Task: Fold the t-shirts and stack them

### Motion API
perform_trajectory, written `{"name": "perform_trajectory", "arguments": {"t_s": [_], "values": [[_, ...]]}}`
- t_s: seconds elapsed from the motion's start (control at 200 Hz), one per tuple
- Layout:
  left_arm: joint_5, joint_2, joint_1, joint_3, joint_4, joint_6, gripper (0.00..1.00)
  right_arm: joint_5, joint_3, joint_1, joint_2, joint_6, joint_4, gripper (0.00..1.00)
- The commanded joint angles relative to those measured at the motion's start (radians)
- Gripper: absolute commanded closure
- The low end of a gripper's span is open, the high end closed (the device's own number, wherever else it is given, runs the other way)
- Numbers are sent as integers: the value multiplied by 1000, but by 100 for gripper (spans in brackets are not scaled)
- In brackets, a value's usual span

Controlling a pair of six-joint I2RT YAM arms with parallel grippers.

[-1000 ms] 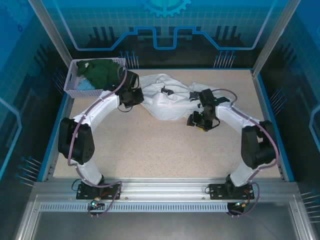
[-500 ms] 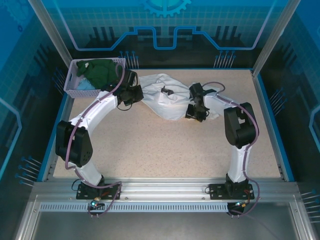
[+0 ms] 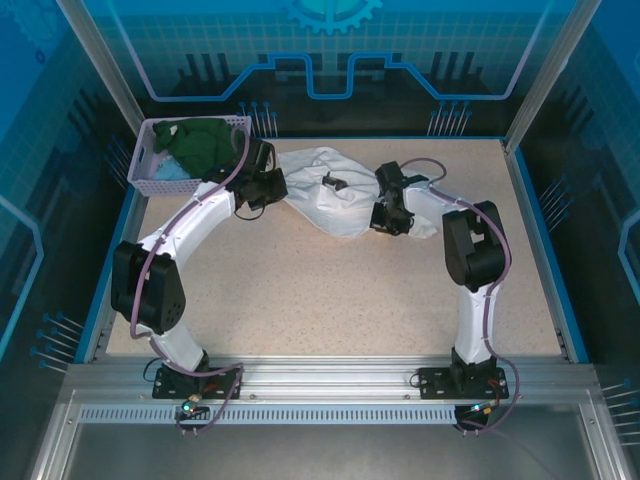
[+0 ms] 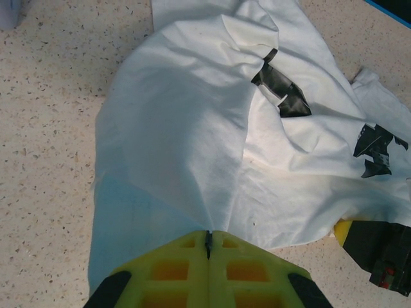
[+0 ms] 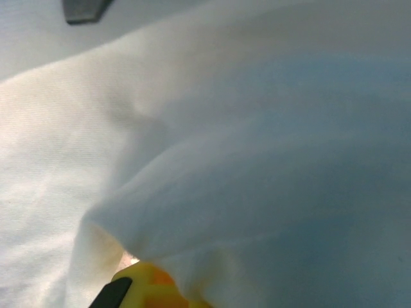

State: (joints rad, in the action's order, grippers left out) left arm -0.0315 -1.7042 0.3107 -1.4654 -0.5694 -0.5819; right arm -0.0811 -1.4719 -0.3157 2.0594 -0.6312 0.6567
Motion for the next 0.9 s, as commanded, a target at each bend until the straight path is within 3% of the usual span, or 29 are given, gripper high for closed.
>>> {"name": "perform_trajectory", "arguments": {"t_s": [0.0,0.21,0.4,0.67,0.82,0.895], "values": [[1,42,10,-40,11,-6,100,-43,56,-1,-103,24,35,100],[-54,93,22,-60,48,-3,100,-2,89,45,-346,47,121,100],[-55,-14,6,-281,2,23,100,75,13,184,-438,45,157,100],[49,-383,-45,-831,-92,53,100,162,-443,314,-194,48,248,100],[146,-634,-81,-1317,-179,68,100,208,-868,334,28,51,363,100],[175,-650,-102,-1399,-141,45,100,235,-1078,338,101,42,407,100]]}}
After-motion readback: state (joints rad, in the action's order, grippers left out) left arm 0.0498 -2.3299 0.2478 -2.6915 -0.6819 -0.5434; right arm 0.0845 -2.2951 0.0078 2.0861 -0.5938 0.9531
